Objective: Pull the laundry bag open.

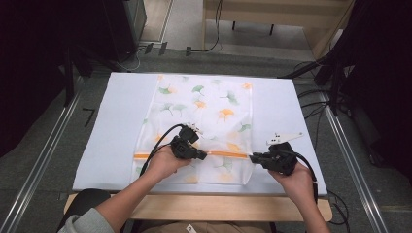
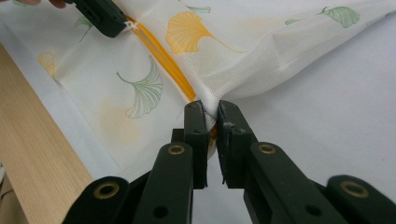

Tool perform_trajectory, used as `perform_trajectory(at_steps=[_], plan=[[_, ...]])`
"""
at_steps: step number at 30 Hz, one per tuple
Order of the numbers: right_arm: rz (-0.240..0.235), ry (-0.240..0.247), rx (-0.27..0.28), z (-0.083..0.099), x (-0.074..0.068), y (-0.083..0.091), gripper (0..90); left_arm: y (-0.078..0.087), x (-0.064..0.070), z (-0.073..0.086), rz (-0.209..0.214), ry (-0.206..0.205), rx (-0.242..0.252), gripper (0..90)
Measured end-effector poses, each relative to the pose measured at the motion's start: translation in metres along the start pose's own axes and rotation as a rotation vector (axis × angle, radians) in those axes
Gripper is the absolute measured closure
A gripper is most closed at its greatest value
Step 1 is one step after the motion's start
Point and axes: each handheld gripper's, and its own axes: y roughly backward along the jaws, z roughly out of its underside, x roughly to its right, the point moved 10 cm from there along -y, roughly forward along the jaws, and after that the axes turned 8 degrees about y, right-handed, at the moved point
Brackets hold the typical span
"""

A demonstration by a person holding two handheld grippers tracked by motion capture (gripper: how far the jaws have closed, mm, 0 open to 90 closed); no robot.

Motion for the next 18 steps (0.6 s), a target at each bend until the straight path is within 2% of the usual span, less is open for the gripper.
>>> perform_trajectory(at_steps=[3,6,18], plan=[[0.001,0.0,0.001,0.0,0.001,0.0,84.4,0.004,-0.006,0.004,-0.005,0.013,-0.004,90.0],[-0.001,0.0,-0.003,0.0,0.0,-0.001,84.4,0.008,-0.01,0.009,0.01,0.034,0.005,90.0],[-0.002,0.001,-0.009,0.001,0.0,-0.001,84.4,0.007,-0.01,0.009,-0.004,0.03,0.009,90.0]])
